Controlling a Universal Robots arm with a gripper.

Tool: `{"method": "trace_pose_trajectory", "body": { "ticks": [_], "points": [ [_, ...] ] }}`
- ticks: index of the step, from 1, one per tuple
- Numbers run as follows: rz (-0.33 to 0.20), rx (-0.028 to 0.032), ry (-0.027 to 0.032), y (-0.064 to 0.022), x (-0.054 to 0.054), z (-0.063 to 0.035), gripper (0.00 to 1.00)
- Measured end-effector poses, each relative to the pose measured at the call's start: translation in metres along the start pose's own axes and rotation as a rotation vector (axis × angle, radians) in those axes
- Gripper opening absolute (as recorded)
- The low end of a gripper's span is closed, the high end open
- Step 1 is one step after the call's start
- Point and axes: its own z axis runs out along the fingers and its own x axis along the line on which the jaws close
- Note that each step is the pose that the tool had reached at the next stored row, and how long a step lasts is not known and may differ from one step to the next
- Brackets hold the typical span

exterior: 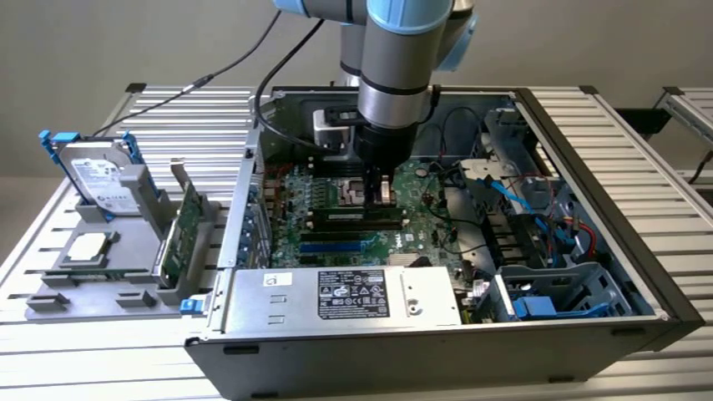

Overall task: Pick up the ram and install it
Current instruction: 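Insert the ram into the slot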

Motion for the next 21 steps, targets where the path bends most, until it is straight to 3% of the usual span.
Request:
{"method": "trace_pose_trajectory", "body": {
  "ticks": [10, 21],
  "points": [
    [0.000, -0.0021, 0.0066, -0.0002, -0.0007, 0.0026, 0.14],
    [-0.001, -0.0022, 0.0100, -0.0004, -0.0029, 0.0038, 0.14]
  ]
}}
